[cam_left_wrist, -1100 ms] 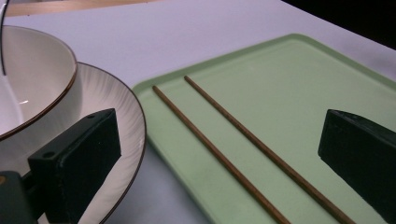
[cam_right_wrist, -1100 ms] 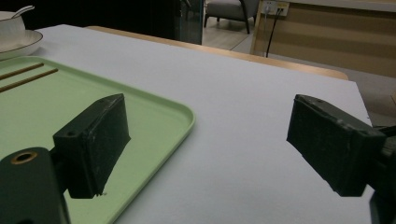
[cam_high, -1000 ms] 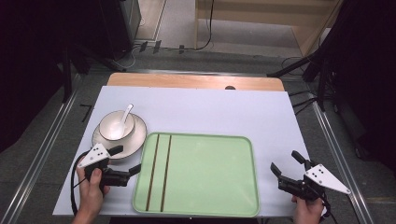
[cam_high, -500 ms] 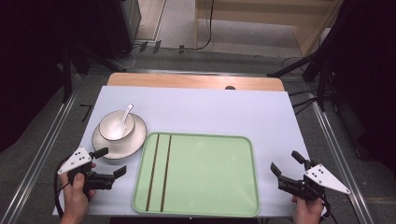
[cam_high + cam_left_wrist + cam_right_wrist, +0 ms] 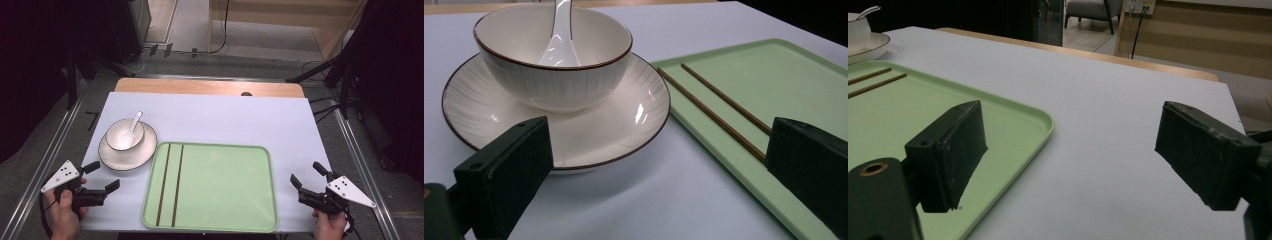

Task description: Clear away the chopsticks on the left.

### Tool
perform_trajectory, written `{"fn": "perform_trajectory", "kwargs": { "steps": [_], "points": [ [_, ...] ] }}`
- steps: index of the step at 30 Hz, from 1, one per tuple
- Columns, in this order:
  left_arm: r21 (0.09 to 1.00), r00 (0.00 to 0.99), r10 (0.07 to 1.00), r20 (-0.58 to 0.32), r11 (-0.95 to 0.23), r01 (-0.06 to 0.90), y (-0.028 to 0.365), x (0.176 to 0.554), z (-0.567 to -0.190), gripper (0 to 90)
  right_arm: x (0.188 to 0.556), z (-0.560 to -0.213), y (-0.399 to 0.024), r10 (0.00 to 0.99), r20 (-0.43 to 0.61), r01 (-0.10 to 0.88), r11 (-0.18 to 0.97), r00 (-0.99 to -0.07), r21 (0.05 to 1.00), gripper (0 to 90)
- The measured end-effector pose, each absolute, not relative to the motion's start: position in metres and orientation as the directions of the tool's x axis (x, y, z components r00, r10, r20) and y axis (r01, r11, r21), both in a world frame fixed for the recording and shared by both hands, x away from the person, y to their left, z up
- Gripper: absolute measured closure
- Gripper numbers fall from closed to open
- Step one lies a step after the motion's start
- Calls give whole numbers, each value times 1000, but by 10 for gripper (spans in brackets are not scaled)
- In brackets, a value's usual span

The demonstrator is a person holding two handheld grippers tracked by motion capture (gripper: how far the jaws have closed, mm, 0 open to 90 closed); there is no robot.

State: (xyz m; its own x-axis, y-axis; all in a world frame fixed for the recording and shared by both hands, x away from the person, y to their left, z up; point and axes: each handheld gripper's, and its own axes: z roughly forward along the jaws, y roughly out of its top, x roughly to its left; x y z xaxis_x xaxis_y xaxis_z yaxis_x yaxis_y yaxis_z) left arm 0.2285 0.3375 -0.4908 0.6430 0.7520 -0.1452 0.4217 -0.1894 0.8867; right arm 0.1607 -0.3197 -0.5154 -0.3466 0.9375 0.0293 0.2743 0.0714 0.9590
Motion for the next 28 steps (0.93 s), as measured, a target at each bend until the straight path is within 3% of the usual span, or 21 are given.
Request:
{"fn": "perform_trajectory", "kwargs": {
  "steps": [28],
  "points": [
    [887,637,755,-153,-180,426,352,227,-496,4,162,-517,-321,942,32,282,68,-335,957,128]
  ]
}}
